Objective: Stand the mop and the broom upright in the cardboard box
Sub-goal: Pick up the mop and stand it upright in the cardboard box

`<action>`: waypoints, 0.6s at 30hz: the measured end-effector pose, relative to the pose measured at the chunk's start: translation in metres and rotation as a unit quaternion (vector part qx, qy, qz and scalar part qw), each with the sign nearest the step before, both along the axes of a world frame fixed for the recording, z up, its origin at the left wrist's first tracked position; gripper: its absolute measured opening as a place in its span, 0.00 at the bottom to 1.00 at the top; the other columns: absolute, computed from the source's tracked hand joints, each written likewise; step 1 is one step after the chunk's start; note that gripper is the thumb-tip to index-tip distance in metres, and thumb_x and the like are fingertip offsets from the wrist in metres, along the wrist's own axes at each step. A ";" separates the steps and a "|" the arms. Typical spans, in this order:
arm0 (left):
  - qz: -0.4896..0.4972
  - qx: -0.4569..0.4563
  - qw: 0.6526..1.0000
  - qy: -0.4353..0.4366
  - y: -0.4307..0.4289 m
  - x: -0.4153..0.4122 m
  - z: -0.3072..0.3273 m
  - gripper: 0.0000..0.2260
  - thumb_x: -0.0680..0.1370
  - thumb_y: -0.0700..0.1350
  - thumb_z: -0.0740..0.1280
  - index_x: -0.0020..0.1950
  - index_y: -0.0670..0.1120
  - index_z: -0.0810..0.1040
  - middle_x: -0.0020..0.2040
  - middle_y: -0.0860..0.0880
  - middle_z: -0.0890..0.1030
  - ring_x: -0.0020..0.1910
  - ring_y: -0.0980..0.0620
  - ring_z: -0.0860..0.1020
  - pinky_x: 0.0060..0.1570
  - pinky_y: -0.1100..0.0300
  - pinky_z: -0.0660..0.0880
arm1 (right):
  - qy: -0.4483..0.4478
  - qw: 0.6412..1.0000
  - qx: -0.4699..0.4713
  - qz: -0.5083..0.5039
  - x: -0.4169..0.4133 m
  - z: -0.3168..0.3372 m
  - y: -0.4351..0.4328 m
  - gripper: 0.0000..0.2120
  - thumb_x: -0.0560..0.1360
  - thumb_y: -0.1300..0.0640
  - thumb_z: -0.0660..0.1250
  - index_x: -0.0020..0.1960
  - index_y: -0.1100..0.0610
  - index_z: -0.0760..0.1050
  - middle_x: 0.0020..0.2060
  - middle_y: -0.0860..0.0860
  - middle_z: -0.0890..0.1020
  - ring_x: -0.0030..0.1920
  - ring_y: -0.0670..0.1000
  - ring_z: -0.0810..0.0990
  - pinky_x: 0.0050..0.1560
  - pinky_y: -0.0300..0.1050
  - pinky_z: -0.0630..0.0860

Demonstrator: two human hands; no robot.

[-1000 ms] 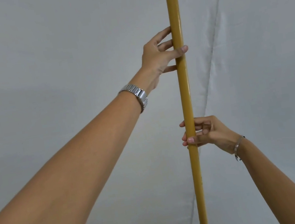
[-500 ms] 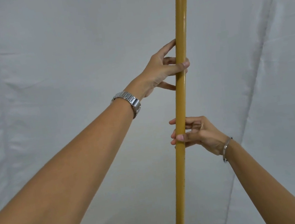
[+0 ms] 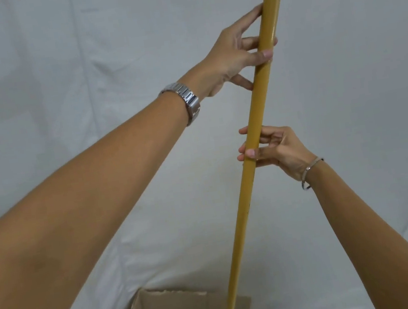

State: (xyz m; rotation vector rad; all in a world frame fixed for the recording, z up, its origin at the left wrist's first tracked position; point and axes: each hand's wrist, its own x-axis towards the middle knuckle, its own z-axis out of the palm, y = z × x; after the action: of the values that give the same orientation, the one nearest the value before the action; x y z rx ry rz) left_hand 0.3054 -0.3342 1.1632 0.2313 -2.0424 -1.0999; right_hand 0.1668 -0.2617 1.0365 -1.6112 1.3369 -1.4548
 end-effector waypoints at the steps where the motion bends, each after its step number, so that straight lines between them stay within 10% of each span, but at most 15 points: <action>1: 0.005 -0.002 1.000 -0.001 -0.012 0.006 -0.004 0.36 0.74 0.35 0.69 0.76 0.50 0.55 0.61 0.45 0.79 0.54 0.48 0.80 0.43 0.42 0.81 | -0.006 1.000 0.000 -0.004 0.007 -0.005 -0.013 0.18 0.67 0.68 0.71 0.56 0.60 0.77 0.43 0.59 0.82 0.43 0.58 0.84 0.41 0.50 0.82; 18: 0.032 0.045 0.998 0.004 -0.189 0.045 -0.069 0.34 0.75 0.37 0.67 0.75 0.52 0.54 0.62 0.48 0.77 0.58 0.48 0.78 0.45 0.47 0.81 | -0.021 0.999 0.010 -0.025 0.048 -0.068 -0.195 0.17 0.67 0.69 0.71 0.53 0.58 0.76 0.44 0.60 0.80 0.45 0.60 0.82 0.45 0.46 0.82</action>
State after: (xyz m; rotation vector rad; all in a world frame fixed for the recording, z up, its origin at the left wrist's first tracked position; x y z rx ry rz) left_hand 0.3509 -0.5232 1.0943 0.3357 -1.9675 -1.1515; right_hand 0.2152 -0.4567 0.9683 -1.5361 1.3724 -1.4924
